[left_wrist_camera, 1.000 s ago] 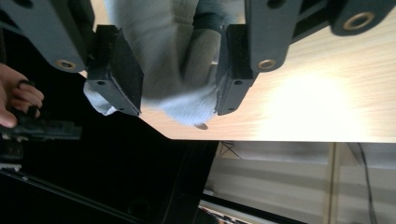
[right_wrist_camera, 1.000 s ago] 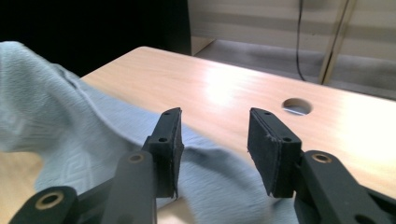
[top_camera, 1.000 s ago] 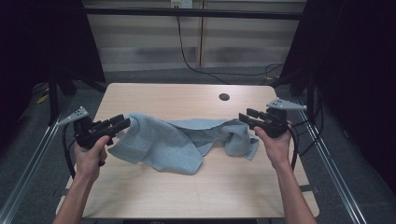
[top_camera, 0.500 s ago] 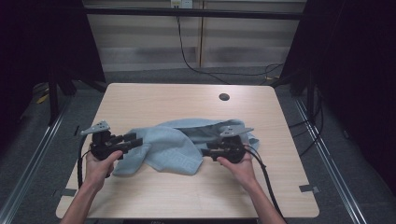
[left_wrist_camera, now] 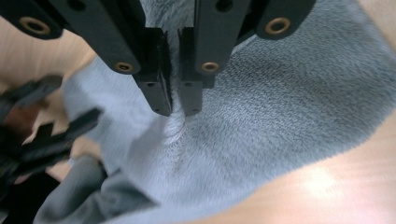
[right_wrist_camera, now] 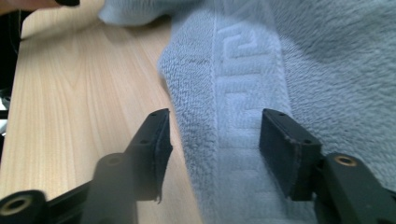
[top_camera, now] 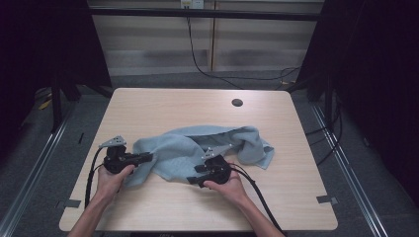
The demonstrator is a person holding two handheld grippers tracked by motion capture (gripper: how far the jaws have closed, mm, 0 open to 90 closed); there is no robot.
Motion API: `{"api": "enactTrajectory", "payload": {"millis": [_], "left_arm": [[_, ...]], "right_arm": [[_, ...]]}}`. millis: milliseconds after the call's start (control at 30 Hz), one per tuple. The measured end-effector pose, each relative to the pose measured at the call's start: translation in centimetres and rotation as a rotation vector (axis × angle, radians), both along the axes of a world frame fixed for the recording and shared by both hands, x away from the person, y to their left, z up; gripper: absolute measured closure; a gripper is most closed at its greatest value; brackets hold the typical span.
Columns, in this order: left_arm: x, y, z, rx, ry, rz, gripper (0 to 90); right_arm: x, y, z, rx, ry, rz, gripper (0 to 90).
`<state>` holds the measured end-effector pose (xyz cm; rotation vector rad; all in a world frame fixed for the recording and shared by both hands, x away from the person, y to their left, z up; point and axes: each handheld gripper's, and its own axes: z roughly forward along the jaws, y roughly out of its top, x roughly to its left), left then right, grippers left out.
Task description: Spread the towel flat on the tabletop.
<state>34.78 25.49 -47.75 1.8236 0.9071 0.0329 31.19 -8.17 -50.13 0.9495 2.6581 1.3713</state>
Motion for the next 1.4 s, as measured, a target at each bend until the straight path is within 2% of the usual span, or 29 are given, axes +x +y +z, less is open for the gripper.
{"api": "enactTrajectory", "payload": {"millis": [33,100,133,200,233,267,300,333,400,433,467,500,533,600,633,667,700,733,767,833,933,1000,1033,1100,1167,1200,1300,1333,1400], "left_arm": [[0.0,0.0,0.0,0.0,0.0,0.0,85.2],[-0.1,0.2,0.6,-0.035,-0.01,0.011,85.2],[-0.1,0.2,0.8,-0.045,-0.014,0.01,85.2],[-0.2,0.2,1.4,-0.094,-0.02,0.001,85.0],[-0.2,0.2,1.4,-0.094,-0.02,0.001,85.0],[-0.3,0.2,1.7,-0.113,-0.018,-0.009,85.0],[-0.4,0.1,2.0,-0.101,-0.029,-0.005,84.9],[-0.4,0.1,2.0,-0.101,-0.029,-0.005,84.9],[-0.4,0.0,2.4,-0.112,-0.036,-0.004,84.8],[-0.5,0.1,2.7,-0.119,-0.043,0.0,84.7],[-0.5,0.1,2.7,-0.119,-0.043,0.0,84.7],[-0.7,0.1,3.0,-0.093,-0.061,0.004,84.6],[-0.7,0.1,3.0,-0.093,-0.061,0.004,84.6],[-0.8,0.4,3.1,-0.099,-0.065,0.007,84.7],[-0.9,0.7,3.3,-0.116,-0.079,0.015,84.7],[-0.9,0.7,3.3,-0.116,-0.079,0.015,84.8],[-0.9,0.9,3.5,-0.117,-0.082,0.017,84.8],[-0.9,1.0,3.6,-0.124,-0.08,0.019,84.8],[-1.0,1.2,3.8,-0.127,-0.085,0.02,84.8],[-1.2,1.0,4.1,-0.132,-0.088,0.009,84.7],[-1.4,0.0,5.1,-0.124,-0.104,-0.023,84.7],[-1.8,-0.4,6.3,-0.145,-0.121,-0.047,84.7],[-2.2,-0.5,6.9,-0.156,-0.134,-0.06,84.7],[-3.1,-0.6,8.2,-0.184,-0.145,-0.092,84.7],[-3.7,-0.8,8.8,-0.184,-0.154,-0.104,84.7],[-4.9,-1.1,9.6,-0.166,-0.173,-0.139,84.7],[-6.6,-1.3,10.0,-0.171,-0.167,-0.19,84.3],[-7.0,-1.4,9.8,-0.173,-0.155,-0.203,83.7],[-7.5,-1.5,9.1,-0.15,-0.136,-0.22,79.6]], "right_arm": [[0.0,0.0,0.0,0.0,0.0,0.0,41.9],[-0.2,0.5,-0.6,-0.031,-0.025,0.002,41.8],[-0.2,0.5,-0.6,-0.031,-0.025,0.002,41.8],[-0.4,0.8,-0.6,-0.058,-0.059,-0.002,47.1],[-0.6,0.9,-0.6,-0.072,-0.085,-0.012,51.0],[-1.0,1.4,-0.6,-0.119,-0.143,-0.012,51.2],[-1.2,1.7,-0.6,-0.142,-0.171,-0.011,51.2],[-1.5,2.0,-0.6,-0.165,-0.19,-0.021,53.4],[-1.4,2.0,-0.6,-0.155,-0.191,-0.044,65.8],[-1.2,1.8,-0.7,-0.144,-0.183,-0.059,71.8],[-0.8,1.5,-0.7,-0.121,-0.157,-0.068,76.9],[-0.4,1.0,-0.7,-0.074,-0.107,-0.067,79.0],[-0.1,0.6,-0.6,-0.042,-0.08,-0.06,79.6],[0.2,-0.2,-0.1,0.019,-0.054,-0.062,79.8],[0.4,-0.7,0.5,0.059,-0.044,-0.062,79.8],[0.4,-0.7,0.5,0.059,-0.044,-0.062,79.8],[0.5,-1.3,1.2,0.094,-0.04,-0.069,79.8],[0.6,-2.2,2.2,0.131,-0.042,-0.077,79.7],[0.7,-3.5,4.0,0.171,-0.067,-0.089,79.7],[0.7,-4.7,5.6,0.207,-0.083,-0.103,80.1],[0.5,-6.1,8.1,0.237,-0.105,-0.12,80.2],[0.3,-6.7,9.6,0.231,-0.125,-0.124,80.2],[0.2,-7.1,10.3,0.246,-0.131,-0.123,80.1],[-0.2,-7.8,11.6,0.282,-0.14,-0.111,80.0],[-1.0,-8.3,12.7,0.291,-0.16,-0.098,79.8],[-1.5,-8.5,13.2,0.292,-0.166,-0.092,79.6],[-3.3,-8.9,14.1,0.304,-0.178,-0.07,78.8],[-4.0,-9.1,14.2,0.305,-0.178,-0.065,78.7],[-5.1,-9.3,13.9,0.3,-0.166,-0.049,78.9]]}}
